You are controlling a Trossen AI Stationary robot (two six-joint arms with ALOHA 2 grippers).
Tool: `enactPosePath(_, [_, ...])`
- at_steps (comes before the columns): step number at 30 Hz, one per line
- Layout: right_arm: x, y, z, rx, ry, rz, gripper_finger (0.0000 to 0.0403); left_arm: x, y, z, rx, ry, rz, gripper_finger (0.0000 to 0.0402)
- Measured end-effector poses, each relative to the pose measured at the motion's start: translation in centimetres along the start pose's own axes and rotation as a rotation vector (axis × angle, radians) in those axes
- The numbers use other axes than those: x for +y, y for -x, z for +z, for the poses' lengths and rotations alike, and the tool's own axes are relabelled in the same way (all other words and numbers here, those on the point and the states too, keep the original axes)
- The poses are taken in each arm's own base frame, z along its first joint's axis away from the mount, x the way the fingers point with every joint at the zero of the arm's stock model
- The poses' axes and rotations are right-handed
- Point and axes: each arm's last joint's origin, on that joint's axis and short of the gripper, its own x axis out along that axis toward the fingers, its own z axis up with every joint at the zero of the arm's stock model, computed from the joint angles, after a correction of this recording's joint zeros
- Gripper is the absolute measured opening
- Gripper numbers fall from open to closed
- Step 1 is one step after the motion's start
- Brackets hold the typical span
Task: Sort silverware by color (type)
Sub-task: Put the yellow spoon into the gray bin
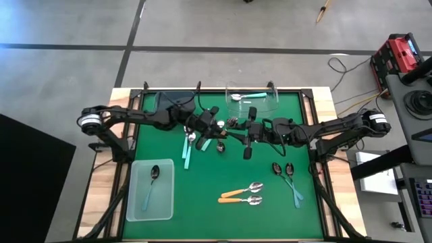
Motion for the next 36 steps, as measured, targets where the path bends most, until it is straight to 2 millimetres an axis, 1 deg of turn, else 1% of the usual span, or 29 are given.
enactPosePath(4, [-0.1,0.1,0.1,0.004,-0.006,-0.005,0.0079,-0.4,0.9,0.6,0.052,-0.040,0.075,0.0014])
enactPosePath(7, [-0.2,0.3,0.2,0.004,-0.019,-0.046,0.0079,-0.8,1.8,1.1,0.118,-0.080,0.184,0.0014])
enactPosePath(13, [-0.7,0.4,-0.4,0.117,-0.058,-0.225,0.0079,-1.8,4.2,2.1,0.299,-0.176,0.494,0.0014])
enactPosePath(15, [-0.7,0.4,-0.6,0.160,-0.068,-0.251,0.0079,-2.1,5.1,2.6,0.344,-0.201,0.608,0.0014])
enactPosePath(18, [-0.8,0.5,-0.8,0.197,-0.114,-0.279,0.0079,-2.6,6.3,3.1,0.416,-0.222,0.824,0.0014])
enactPosePath(21, [-0.8,0.4,-0.7,0.194,-0.176,-0.297,0.0079,-3.0,7.1,3.2,0.494,-0.248,1.038,0.0014])
enactPosePath(24, [-1.1,0.4,-0.5,0.174,-0.260,-0.343,0.0079,-3.3,7.2,3.1,0.545,-0.278,1.158,0.0014])
enactPosePath(28, [-1.9,0.1,-0.1,0.142,-0.415,-0.383,0.0079,-3.4,6.6,2.7,0.586,-0.310,1.203,0.0014])
enactPosePath(31, [-2.6,-0.1,0.4,0.167,-0.487,-0.412,0.0079,-3.5,6.0,2.2,0.641,-0.354,1.261,0.0014])
enactPosePath(34, [-3.7,-0.7,0.9,0.183,-0.596,-0.467,0.0073,-3.3,5.4,2.2,0.707,-0.414,1.413,0.0014])
enactPosePath(36, [-4.6,-1.4,1.5,0.188,-0.614,-0.505,0.0068,-3.1,5.0,2.2,0.767,-0.458,1.502,0.0014])
